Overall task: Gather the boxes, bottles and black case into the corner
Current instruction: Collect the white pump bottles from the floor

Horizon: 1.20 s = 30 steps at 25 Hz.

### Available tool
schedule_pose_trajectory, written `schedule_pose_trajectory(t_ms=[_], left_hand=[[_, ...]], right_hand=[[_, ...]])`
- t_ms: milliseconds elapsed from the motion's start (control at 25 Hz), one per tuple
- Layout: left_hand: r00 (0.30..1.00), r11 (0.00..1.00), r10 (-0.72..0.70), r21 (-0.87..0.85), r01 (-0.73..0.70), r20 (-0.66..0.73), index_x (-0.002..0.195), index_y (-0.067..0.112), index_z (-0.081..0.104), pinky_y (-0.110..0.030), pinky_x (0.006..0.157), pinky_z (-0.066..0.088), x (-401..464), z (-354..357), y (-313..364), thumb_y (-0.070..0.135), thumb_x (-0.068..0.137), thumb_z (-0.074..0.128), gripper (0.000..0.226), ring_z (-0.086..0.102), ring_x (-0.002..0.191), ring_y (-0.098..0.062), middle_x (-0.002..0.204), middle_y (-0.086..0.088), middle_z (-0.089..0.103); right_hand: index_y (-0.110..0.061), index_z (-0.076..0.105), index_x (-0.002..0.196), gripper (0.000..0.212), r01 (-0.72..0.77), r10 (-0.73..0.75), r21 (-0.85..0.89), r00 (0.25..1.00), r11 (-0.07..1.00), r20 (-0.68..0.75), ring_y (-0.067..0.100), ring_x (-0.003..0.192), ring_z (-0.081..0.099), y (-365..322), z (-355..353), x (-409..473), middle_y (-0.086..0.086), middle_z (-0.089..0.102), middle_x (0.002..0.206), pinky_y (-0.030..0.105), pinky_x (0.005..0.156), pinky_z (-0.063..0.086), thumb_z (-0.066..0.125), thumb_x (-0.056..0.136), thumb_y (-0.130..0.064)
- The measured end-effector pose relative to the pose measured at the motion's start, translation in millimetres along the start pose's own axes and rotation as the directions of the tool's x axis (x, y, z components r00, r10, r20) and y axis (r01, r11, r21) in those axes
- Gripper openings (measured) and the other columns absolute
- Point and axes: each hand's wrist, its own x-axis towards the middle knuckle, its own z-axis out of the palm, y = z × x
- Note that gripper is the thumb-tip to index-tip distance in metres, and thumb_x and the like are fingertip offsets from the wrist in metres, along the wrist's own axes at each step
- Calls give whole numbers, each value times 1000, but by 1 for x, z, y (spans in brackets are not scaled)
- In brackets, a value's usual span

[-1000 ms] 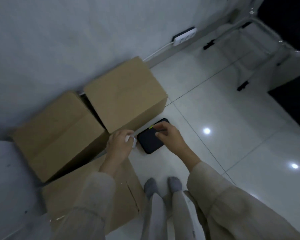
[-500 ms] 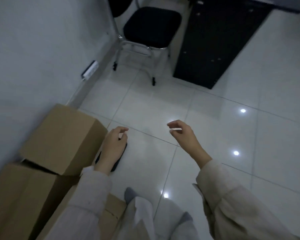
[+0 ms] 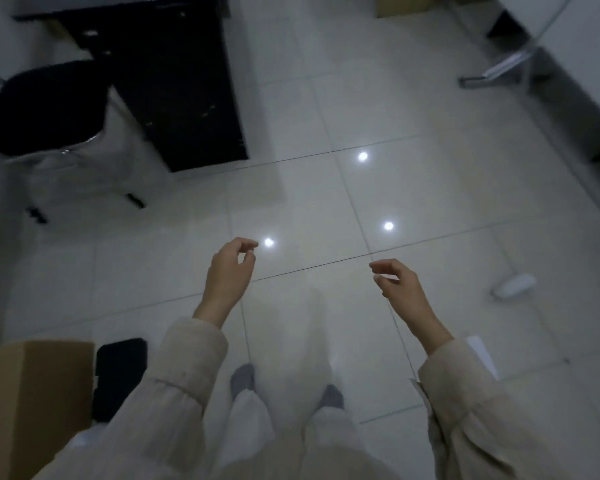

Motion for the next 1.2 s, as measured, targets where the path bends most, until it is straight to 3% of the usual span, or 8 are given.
schedule_pose_trajectory(t_ms=[160,400,560,640,760,920,1040,1200], left_hand=[[980,994,105,10,-108,169,101,18,64,-31,88,42,18,82,69,13,90,47,21,58,103,-21,107,-4,66],[861,965,213,37,-258,462,101,16,63,-24,81,37,39,197,139,12,90,47,20,58,100,-20,98,-1,66],[760,931,260,54,-361,596,101,16,63,-24,79,37,68,256,179,11,91,46,20,57,96,-18,101,-4,66],[697,896,299,60,-441,651,101,16,63,-25,79,39,85,292,203,11,91,46,21,58,97,-18,101,-5,67],[598,820,357,65,-568,718,100,14,64,-30,80,45,102,350,234,7,90,47,21,60,95,-20,99,-5,67],[396,642,431,32,-766,811,102,16,62,-38,82,49,111,461,263,2,88,46,26,60,95,-19,92,3,65],[197,416,512,-41,-908,836,103,16,63,-35,76,48,116,564,268,-2,85,47,30,60,92,-22,94,1,68],[-72,121,534,-161,-980,842,98,13,65,-34,66,47,125,703,244,-13,74,51,38,64,81,-27,89,-3,70]], right_hand=[[-20,61,98,21,-71,89,95,975,993,-205,11,85,57,39,-87,-7,-3,62,102,23,73,43,52,87,-4],[-20,60,96,19,-272,405,346,820,898,-405,17,91,56,116,-149,-26,-8,60,93,28,78,44,52,88,-4],[-17,57,101,14,-345,661,620,637,705,-397,23,93,53,147,-174,-20,7,56,101,34,76,46,52,90,-9],[-17,55,105,17,-322,771,756,528,570,-356,25,93,55,157,-191,-8,10,54,105,34,74,47,53,90,-10],[-19,53,109,21,-253,858,872,425,419,-289,25,94,55,181,-213,9,8,53,107,30,65,49,53,90,-12],[-18,52,108,19,-115,926,969,338,217,-168,28,97,54,240,-239,34,9,53,109,32,67,49,54,90,-13],[-18,50,110,20,-36,951,994,296,102,-87,30,98,53,305,-257,61,11,52,109,35,68,49,54,91,-17],[-26,41,126,37,0,969,1000,248,9,-9,35,101,52,400,-264,108,13,45,122,37,65,51,54,91,-23]])
